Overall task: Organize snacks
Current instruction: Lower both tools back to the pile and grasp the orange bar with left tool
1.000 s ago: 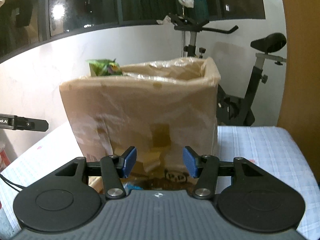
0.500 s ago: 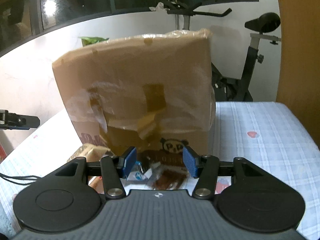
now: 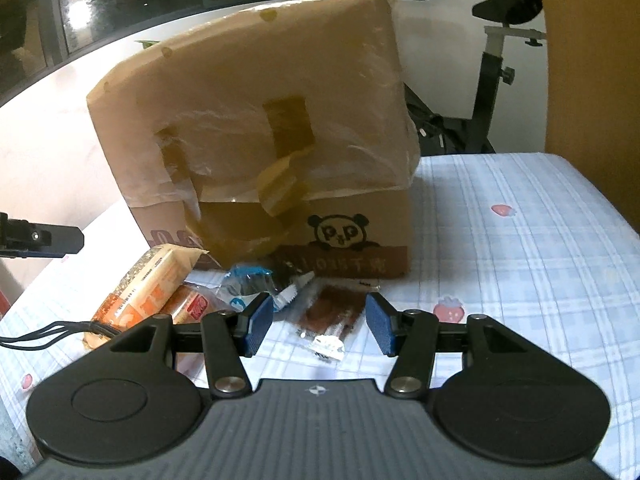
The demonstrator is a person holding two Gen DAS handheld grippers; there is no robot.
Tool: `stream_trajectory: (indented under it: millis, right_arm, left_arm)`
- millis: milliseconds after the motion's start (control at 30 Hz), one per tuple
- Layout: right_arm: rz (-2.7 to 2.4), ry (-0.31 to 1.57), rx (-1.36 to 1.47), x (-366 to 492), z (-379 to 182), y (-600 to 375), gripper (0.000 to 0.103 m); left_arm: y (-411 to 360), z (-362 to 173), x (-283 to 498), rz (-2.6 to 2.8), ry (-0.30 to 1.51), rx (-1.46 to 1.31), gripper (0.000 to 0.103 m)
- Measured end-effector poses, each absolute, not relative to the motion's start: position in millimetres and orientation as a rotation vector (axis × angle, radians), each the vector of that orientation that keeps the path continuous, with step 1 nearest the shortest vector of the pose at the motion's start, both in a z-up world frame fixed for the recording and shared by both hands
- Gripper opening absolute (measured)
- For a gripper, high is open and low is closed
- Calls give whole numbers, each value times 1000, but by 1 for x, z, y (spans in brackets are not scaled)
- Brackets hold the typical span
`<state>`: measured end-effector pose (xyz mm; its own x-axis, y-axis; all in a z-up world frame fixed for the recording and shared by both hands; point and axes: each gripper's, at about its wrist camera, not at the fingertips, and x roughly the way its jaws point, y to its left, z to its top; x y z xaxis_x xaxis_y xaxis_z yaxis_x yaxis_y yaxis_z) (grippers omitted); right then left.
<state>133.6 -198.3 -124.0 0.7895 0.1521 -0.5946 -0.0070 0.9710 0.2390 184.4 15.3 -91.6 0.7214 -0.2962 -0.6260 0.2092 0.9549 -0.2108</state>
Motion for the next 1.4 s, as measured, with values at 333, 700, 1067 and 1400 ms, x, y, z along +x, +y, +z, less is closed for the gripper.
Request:
stream_trajectory:
  millis: [333,700,1067,1400]
  right_arm:
    - [53,622,241,121,-109,-214,55]
    - [-1,575,217,102,-85,-247,55]
    - [15,591,239,114,-99,-232,55]
    - [41,616,239,130,-113,-213,55]
  left_arm:
    - [41,-76,173,-236,692,-169,87]
    - [101,-43,160,-100,625,-163,87]
    - [33,-68,183,-226,671,-147,87]
    - [-32,-116,199,-301,772,-8,87]
